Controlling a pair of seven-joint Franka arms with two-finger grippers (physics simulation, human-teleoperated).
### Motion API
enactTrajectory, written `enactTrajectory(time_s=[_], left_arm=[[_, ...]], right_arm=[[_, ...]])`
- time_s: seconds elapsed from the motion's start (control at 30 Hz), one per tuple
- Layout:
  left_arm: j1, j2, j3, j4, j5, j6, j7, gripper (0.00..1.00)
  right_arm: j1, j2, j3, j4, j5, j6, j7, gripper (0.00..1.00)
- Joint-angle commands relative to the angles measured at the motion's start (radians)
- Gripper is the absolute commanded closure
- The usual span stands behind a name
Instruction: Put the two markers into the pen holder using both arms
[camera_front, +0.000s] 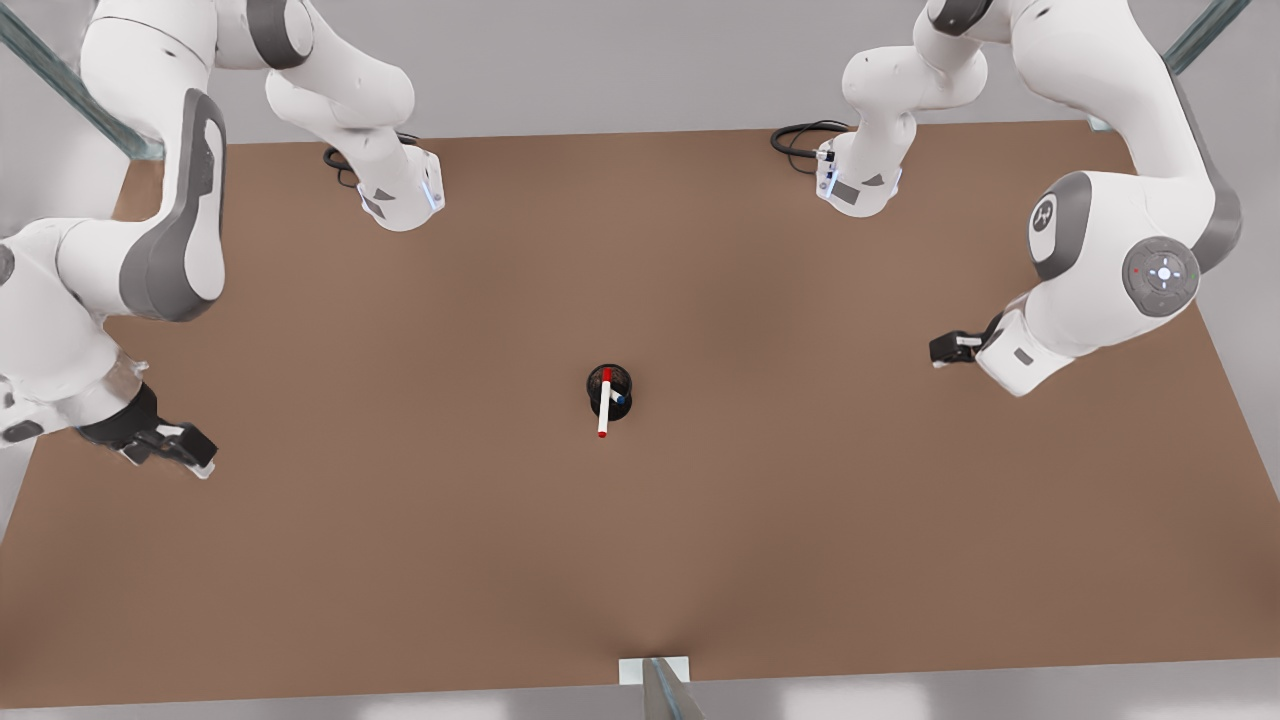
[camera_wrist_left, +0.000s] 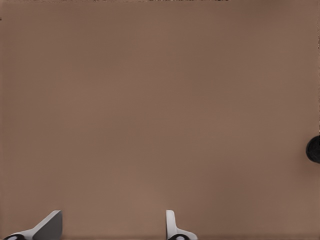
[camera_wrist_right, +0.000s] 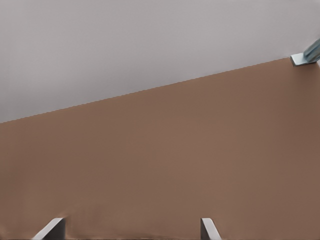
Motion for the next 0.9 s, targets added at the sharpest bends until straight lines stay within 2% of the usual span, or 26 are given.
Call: enactTrajectory(time_s=[0.0,0.7,0.87], left_arm=[[-0.002,-0.007,-0.004,0.004,0.003,-0.01,0.026,0.0],[-0.016,-0.013,0.0,0.01,0.007,-0.013,0.048,0.0],[-0.016,-0.013,0.0,0.01,0.007,-0.013,0.048,0.0]], right_arm=[[0.036,0.033,0.015,0.059,0.022,-0.262,-0.278,0.0],[0.038,0.009,0.008,0.056,0.022,-0.28,-0.282,0.0],[0.035,-0.044,-0.002,0.007,0.022,-0.262,-0.28,0.0]])
